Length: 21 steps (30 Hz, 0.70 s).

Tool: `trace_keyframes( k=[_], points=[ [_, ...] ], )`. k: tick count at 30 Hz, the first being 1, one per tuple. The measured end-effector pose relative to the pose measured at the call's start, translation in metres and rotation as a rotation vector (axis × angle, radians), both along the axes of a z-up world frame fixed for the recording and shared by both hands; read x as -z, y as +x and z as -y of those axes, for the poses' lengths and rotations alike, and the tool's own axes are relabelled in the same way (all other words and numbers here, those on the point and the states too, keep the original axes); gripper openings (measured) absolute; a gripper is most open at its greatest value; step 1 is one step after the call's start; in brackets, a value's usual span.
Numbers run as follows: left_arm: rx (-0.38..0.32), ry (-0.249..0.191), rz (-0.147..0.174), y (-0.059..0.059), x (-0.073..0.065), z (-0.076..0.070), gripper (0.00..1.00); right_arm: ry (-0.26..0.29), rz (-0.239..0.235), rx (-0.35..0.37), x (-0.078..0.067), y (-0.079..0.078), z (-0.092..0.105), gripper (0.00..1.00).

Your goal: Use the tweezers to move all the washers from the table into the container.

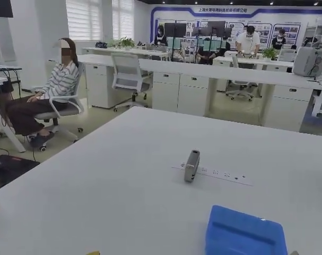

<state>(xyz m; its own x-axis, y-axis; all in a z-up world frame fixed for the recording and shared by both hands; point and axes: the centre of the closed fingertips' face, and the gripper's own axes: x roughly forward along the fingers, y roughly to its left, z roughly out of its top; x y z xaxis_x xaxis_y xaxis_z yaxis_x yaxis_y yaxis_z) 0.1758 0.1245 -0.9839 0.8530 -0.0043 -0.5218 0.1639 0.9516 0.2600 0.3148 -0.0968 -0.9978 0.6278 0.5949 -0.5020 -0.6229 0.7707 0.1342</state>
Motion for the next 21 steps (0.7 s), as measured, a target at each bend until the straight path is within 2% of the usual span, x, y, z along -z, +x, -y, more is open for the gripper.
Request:
trace_keyframes(
  k=[6,12,21],
  points=[
    [-0.001,0.001,-0.001,0.0,0.0,0.0,0.82,-0.044,-0.013,-0.007,0.014,-0.003,0.001,0.02],
    [-0.002,0.002,-0.003,0.0,0.001,0.0,0.82,-0.054,-0.026,-0.006,0.02,-0.004,0.0,0.03],
    [-0.011,0.004,-0.006,0.0,0.001,-0.002,0.82,-0.095,-0.016,-0.02,0.026,-0.003,-0.001,0.03]
  ],
)
